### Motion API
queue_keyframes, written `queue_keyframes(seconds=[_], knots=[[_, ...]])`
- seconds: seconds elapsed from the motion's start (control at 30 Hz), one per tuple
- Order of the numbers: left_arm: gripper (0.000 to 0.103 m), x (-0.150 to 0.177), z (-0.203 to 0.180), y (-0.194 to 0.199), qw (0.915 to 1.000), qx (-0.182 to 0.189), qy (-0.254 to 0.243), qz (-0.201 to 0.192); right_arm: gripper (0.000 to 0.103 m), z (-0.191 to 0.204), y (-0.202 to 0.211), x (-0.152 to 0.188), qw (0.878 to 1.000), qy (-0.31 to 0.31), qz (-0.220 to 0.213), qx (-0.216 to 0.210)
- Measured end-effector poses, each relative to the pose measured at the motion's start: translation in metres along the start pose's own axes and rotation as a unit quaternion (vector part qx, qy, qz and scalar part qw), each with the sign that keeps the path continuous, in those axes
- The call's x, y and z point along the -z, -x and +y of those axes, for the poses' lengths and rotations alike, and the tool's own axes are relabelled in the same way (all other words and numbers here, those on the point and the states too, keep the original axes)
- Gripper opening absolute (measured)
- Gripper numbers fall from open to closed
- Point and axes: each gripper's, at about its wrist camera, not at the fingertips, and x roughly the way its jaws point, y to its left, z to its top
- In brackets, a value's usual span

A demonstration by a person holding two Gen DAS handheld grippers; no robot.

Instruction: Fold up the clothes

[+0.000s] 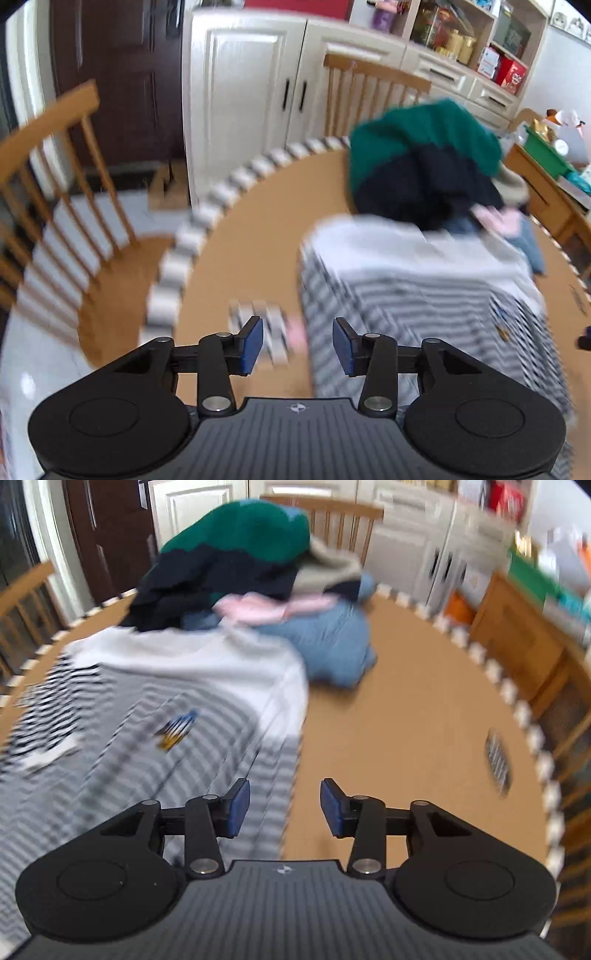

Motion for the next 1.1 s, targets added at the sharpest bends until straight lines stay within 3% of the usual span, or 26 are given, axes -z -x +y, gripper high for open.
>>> queue_keyframes(seconds=[0.2,0.23,0.3,0.33,0.37,0.47,0.57,0.63,0.7,0.77,0.83,0.9,0.93,0.97,1.03,1.1], knots=[[0.047,0.090,-0.053,0.041,0.9987,0.014,-0.020,0.045,0.046,-0.002,0.004,0.050,0.999,-0.006,0.042,-0.011],[0.047,0.102,-0.061,0.045,0.9985,0.015,-0.021,0.049,0.038,-0.002,0.002,0.054,0.998,-0.009,0.049,-0.029],[0.048,0.114,-0.073,0.047,0.9983,0.021,-0.009,0.053,0.013,-0.001,-0.002,0.061,0.997,-0.006,0.061,-0.052],[0.048,0.118,-0.079,0.048,0.9982,0.023,-0.003,0.055,0.004,0.001,-0.004,0.064,0.996,0.000,0.066,-0.059],[0.048,0.120,-0.083,0.049,0.9981,0.024,0.003,0.057,0.002,0.002,-0.005,0.066,0.995,0.005,0.069,-0.065],[0.048,0.127,-0.095,0.050,0.9985,0.018,0.001,0.051,0.001,-0.007,0.000,0.069,0.997,0.033,0.062,-0.038],[0.049,0.133,-0.099,0.055,0.9990,0.006,0.003,0.044,0.001,-0.032,0.008,0.069,0.996,0.058,0.048,0.045],[0.050,0.137,-0.095,0.056,0.9989,-0.002,0.012,0.044,0.002,-0.051,0.014,0.069,0.996,0.034,0.048,0.066],[0.050,0.141,-0.091,0.058,0.9986,-0.010,0.020,0.047,0.011,-0.059,0.027,0.072,0.996,0.019,0.047,0.075],[0.051,0.146,-0.086,0.060,0.9982,-0.017,0.026,0.051,0.042,-0.045,0.047,0.081,0.997,0.043,0.046,0.043],[0.051,0.154,-0.082,0.063,0.9977,-0.020,0.032,0.057,0.042,-0.025,0.069,0.097,0.997,0.060,0.034,-0.017],[0.052,0.161,-0.079,0.064,0.9969,-0.027,0.038,0.063,0.036,-0.005,0.076,0.113,0.993,0.051,0.053,-0.097],[0.052,0.163,-0.079,0.063,0.9966,-0.028,0.041,0.065,0.036,0.006,0.074,0.118,0.990,0.050,0.064,-0.117],[0.052,0.165,-0.079,0.063,0.9963,-0.029,0.045,0.067,0.036,0.016,0.071,0.124,0.987,0.049,0.073,-0.134],[0.052,0.167,-0.082,0.062,0.9962,-0.028,0.048,0.067,0.037,0.034,0.060,0.130,0.988,0.065,0.076,-0.119],[0.052,0.168,-0.086,0.062,0.9964,-0.024,0.048,0.065,0.029,0.046,0.055,0.134,0.987,0.068,0.075,-0.128]])
